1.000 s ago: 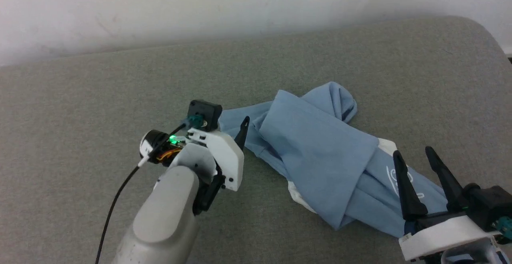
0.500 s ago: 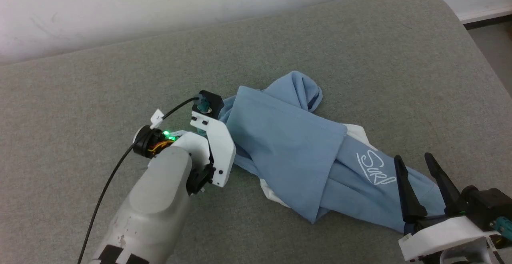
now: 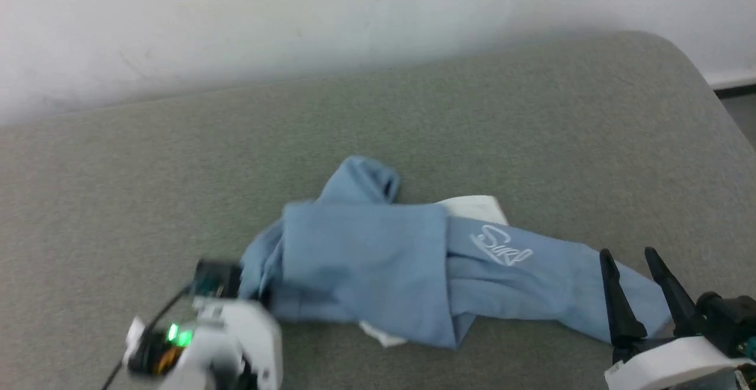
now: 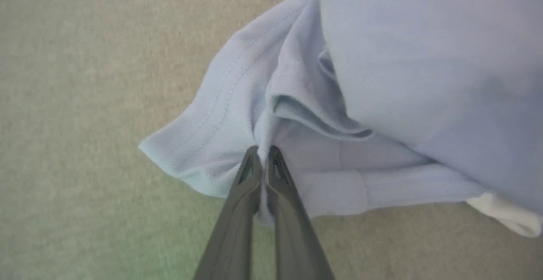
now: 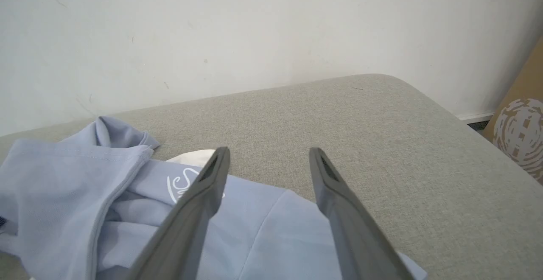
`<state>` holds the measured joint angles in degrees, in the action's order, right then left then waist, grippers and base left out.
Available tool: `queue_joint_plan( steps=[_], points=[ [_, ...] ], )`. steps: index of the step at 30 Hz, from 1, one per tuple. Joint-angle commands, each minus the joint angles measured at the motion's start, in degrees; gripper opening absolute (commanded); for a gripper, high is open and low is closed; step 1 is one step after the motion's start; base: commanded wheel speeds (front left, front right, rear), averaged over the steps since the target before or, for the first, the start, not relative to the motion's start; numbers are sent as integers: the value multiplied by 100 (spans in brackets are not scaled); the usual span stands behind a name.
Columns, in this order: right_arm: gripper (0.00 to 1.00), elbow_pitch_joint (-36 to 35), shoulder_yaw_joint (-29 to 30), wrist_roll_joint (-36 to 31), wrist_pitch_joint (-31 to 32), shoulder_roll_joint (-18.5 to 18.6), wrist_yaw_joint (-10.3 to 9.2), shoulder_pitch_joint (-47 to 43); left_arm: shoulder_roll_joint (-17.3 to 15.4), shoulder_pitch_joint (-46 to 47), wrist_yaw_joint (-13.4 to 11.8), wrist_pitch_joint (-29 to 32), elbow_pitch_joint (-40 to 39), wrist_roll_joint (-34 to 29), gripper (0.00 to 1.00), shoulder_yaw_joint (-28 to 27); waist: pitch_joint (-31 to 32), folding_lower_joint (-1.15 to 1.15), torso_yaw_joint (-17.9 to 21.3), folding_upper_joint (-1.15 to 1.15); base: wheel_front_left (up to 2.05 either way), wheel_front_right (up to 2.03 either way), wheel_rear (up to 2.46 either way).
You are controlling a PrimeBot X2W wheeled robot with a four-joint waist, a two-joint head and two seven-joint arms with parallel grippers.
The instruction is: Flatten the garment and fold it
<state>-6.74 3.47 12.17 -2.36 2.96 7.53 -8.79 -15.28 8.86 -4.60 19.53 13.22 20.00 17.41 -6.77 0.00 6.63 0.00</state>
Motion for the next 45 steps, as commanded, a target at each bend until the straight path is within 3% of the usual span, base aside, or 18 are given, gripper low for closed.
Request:
queue_joint_plan(
  steps=[1, 3, 6, 7, 8, 9, 16, 21, 27, 28, 29, 30, 39, 45],
  points=[
    [100, -46, 17, 1, 23, -8, -4, -54, -50, -378, -154, 31, -201, 77, 0, -92, 212, 0, -229, 0, 0, 0, 0],
    [100, -83, 61, 8, 40, -8, -4, -115, -54, -1032, -417, 88, -641, 210, 0, -249, 251, 0, -313, 0, 0, 0, 0],
    [100, -153, 112, 32, 76, -8, -4, -184, 41, -1658, -606, -143, -1137, 370, 0, -409, 272, 0, -438, 0, 0, 0, 0],
    [100, -172, 128, 40, 86, -8, -4, -197, 125, -1751, -630, -323, -1241, 428, 22, -458, 281, 0, -483, 0, 0, 0, 0],
    [100, -186, 130, 36, 102, -8, -4, -204, 184, -1816, -627, -468, -1291, 464, 75, -476, 294, 0, -513, 0, 0, 0, 0],
    [100, -199, 123, 33, 120, -8, -4, -207, 224, -1849, -608, -575, -1314, 483, 100, -472, 308, 0, -539, 0, 0, 0, 0],
    [100, -277, 112, -31, 251, -8, -4, -260, 323, -1588, -374, -1100, -1694, 681, 100, -580, 489, 0, -608, 0, 0, 0, 0],
    [100, -299, 89, -6, 279, -8, -4, -316, 169, -1233, -87, -637, -1804, 793, 100, -375, 538, 0, -599, 0, 0, 0, 0],
    [100, -285, 17, 59, 287, -8, -4, -315, 27, -830, 108, 178, -1306, 876, 100, -71, 515, 0, -482, 0, 0, 0, 0],
    [100, -274, 16, 65, 285, -8, -4, -314, 6, -775, 172, 288, -1211, 898, 87, -12, 515, 0, -460, 0, 0, 0, 0],
    [100, -261, 14, 62, 287, -8, -4, -312, -8, -721, 240, 356, -1148, 918, 29, 40, 516, 0, -434, 0, 0, 0, 0],
    [100, -248, 16, 68, 288, -8, -4, -312, 7, -664, 309, 385, -1119, 964, 0, 71, 518, 0, -417, 0, 0, 0, 0],
    [100, -201, 43, 104, 266, -8, -4, -254, -94, 277, 666, 140, -1260, 639, 0, 265, 493, 0, -318, 0, 0, 0, 0],
    [100, -217, 29, 82, 256, -8, -4, -93, 359, 1599, 952, -245, -1070, 223, 0, 816, 230, 0, -165, 0, 0, 0, 0]
  ],
)
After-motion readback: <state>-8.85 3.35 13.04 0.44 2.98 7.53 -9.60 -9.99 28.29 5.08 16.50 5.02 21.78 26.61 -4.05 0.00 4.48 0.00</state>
